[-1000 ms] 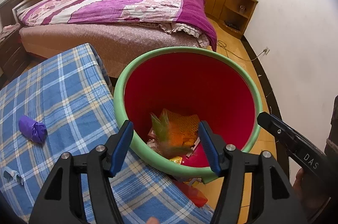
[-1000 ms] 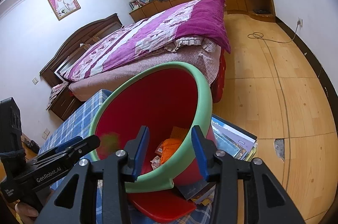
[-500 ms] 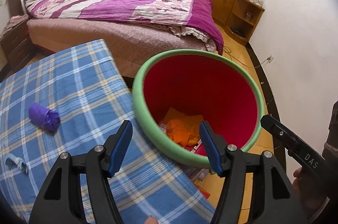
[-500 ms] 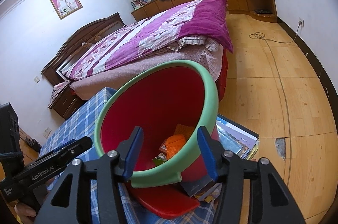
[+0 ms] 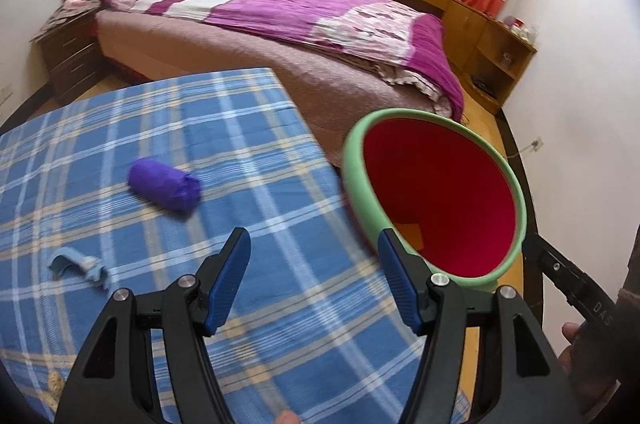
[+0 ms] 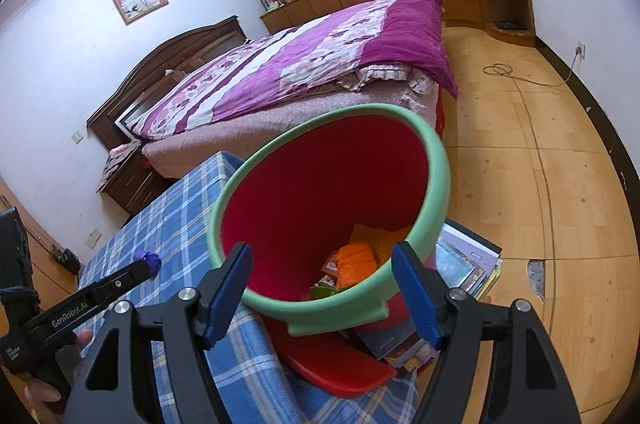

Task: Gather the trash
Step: 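Move both open grippers back over the table, then lower the left gripper onto the blue plastic handle and close it, then grasp the purple rolled bag with the right gripper and lift it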

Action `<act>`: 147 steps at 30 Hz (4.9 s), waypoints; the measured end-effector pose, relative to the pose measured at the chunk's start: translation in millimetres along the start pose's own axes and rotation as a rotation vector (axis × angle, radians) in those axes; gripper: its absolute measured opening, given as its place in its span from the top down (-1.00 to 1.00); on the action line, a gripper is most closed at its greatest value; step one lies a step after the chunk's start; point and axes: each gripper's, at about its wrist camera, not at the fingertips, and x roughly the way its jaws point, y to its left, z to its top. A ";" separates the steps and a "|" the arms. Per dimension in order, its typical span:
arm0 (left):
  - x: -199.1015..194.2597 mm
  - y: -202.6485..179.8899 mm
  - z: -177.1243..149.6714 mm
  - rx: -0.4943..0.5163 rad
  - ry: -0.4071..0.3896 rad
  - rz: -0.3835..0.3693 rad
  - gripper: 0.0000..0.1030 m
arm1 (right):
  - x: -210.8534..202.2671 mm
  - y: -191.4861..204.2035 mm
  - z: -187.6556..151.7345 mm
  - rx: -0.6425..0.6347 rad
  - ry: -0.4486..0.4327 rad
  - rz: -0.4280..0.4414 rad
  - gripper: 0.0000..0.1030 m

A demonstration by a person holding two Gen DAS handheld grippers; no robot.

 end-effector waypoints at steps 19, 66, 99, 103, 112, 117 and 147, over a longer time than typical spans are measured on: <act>-33.0 75.8 -15.6 -0.082 -0.034 0.136 -0.38 | -3.4 61.1 -15.9 -0.090 0.033 0.037 -0.61; 16.8 167.5 -25.0 -0.085 0.083 0.310 -0.34 | 48.8 131.9 -45.2 -0.218 0.178 0.063 -0.61; 12.7 193.1 -15.3 -0.222 0.037 0.318 -0.18 | 83.5 162.4 -44.6 -0.230 0.231 0.113 -0.61; 11.0 193.6 -17.1 -0.196 0.028 0.330 0.27 | 87.7 165.9 -42.6 -0.241 0.230 0.111 -0.61; 1.5 211.8 -16.9 -0.239 -0.003 0.242 0.58 | 110.2 190.8 -39.1 -0.295 0.244 0.114 -0.61; -0.6 218.3 -14.4 -0.250 -0.024 0.228 0.58 | 131.6 210.8 -38.9 -0.331 0.262 0.124 -0.61; -13.0 211.6 -13.9 -0.249 -0.077 0.208 0.57 | 150.9 246.9 -53.3 -0.469 0.266 0.210 0.62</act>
